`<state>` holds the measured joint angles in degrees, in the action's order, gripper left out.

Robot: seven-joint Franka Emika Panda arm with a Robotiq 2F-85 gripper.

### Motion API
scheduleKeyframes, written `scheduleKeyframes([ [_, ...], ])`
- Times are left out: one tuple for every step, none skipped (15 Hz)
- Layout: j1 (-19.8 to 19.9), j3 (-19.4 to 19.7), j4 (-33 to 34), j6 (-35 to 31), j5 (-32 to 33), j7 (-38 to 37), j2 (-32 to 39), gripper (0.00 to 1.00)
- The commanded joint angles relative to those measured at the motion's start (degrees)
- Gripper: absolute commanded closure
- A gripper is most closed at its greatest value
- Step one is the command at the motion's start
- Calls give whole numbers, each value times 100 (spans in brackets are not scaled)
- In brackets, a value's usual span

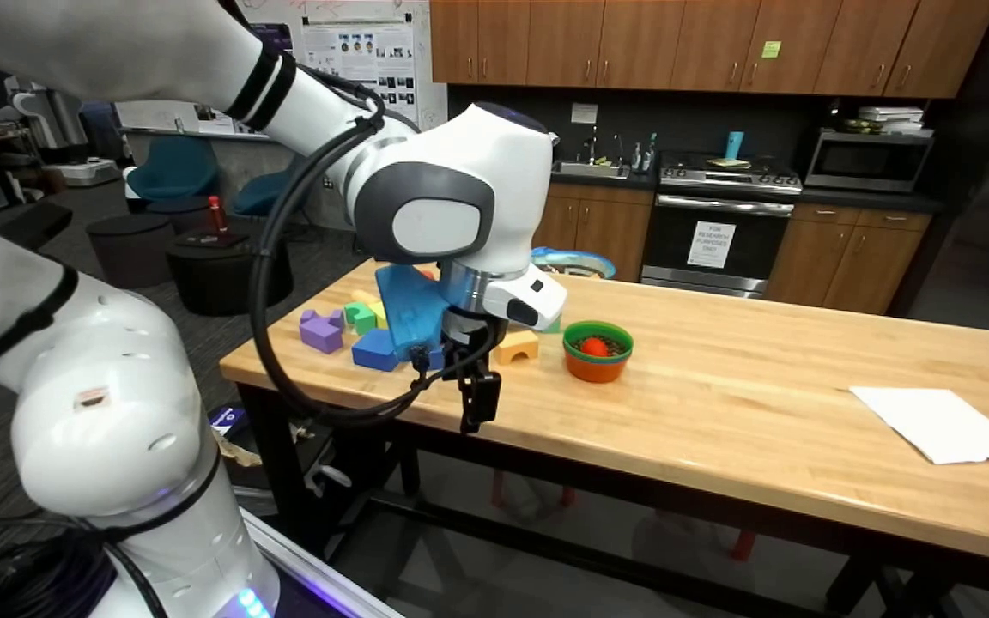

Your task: Put the red toy in the green bowl

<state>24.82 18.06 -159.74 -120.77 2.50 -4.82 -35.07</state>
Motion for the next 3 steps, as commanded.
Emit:
scheduleKeyframes([
  [37, -40, 8, 14, -25, 20, 5, 0],
  [37, -41, 8, 14, -25, 20, 5, 0],
  [37, -41, 8, 14, -25, 21, 7, 0],
])
